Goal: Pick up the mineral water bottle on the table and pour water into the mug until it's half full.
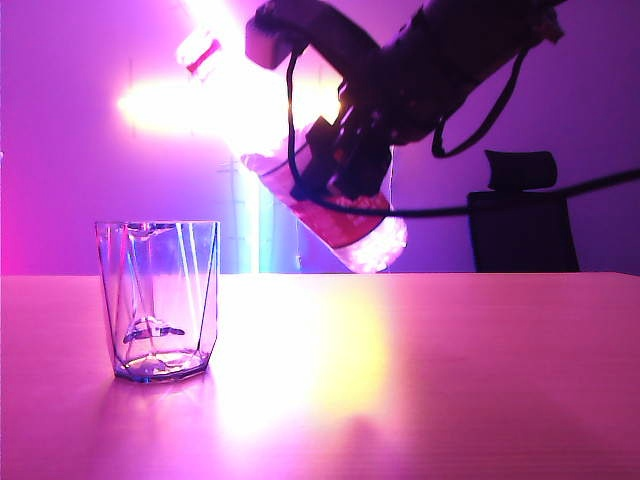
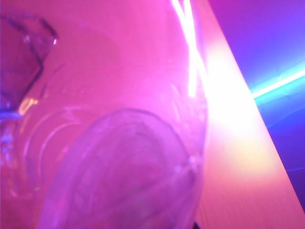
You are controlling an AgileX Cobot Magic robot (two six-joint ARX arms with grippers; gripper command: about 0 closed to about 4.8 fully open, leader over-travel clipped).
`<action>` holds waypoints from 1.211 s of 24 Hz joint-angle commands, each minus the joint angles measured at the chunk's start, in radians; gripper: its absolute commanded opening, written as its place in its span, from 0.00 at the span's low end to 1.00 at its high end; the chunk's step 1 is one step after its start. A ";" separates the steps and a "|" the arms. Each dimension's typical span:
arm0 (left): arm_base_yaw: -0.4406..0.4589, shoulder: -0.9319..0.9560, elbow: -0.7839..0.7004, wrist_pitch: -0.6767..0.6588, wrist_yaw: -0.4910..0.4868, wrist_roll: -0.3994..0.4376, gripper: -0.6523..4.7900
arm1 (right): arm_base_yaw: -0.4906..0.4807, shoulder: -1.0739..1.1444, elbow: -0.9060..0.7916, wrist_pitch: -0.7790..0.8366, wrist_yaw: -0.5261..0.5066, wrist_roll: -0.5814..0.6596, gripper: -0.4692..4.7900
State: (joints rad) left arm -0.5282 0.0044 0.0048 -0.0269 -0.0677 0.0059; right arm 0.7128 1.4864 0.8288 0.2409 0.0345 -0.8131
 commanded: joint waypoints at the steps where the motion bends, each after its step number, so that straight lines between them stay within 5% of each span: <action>1: -0.002 0.002 0.004 0.006 0.001 -0.003 0.12 | 0.010 0.021 0.013 0.083 0.096 -0.078 0.45; 29: -0.003 0.002 0.004 0.006 0.001 -0.003 0.12 | 0.028 0.081 0.013 0.191 0.263 -0.602 0.45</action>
State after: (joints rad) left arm -0.5304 0.0048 0.0048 -0.0269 -0.0677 0.0059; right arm 0.7361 1.5772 0.8291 0.3729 0.2848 -1.3800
